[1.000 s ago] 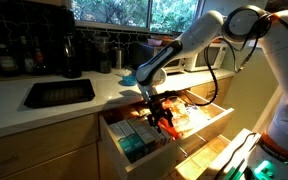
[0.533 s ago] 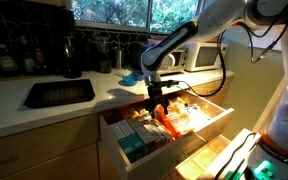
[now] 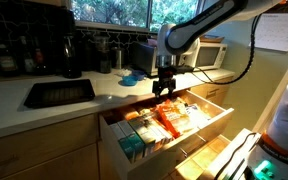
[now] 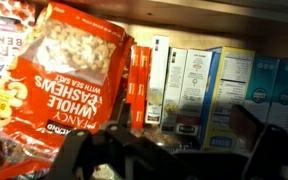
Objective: Put the book inside the drawer
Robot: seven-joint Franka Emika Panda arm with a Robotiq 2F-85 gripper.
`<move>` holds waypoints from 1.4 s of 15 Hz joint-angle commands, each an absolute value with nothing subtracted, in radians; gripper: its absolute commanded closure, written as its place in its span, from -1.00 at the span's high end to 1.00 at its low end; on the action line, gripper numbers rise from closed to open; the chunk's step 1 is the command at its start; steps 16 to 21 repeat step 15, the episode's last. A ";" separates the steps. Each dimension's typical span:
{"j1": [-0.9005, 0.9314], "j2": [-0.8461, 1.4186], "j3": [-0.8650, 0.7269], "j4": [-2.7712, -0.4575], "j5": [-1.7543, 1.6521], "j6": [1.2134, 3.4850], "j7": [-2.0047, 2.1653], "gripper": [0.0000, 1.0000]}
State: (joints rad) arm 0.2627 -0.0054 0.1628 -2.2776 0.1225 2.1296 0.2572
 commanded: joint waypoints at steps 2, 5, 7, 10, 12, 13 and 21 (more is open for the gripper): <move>0.236 -0.277 0.210 -2.424 -0.015 2.167 0.405 1.00; 0.208 -0.391 0.247 -2.443 -0.073 2.136 0.494 1.00; 0.181 -0.458 0.275 -2.456 -0.086 2.124 0.582 1.00; 0.171 -0.439 0.285 -2.420 -0.055 2.132 0.565 1.00; 0.163 -0.483 0.298 -2.432 -0.057 2.131 0.583 1.00; 0.161 -0.493 0.301 -2.439 -0.057 2.131 0.587 1.00; 0.159 -0.497 0.302 -2.444 -0.058 2.131 0.591 1.00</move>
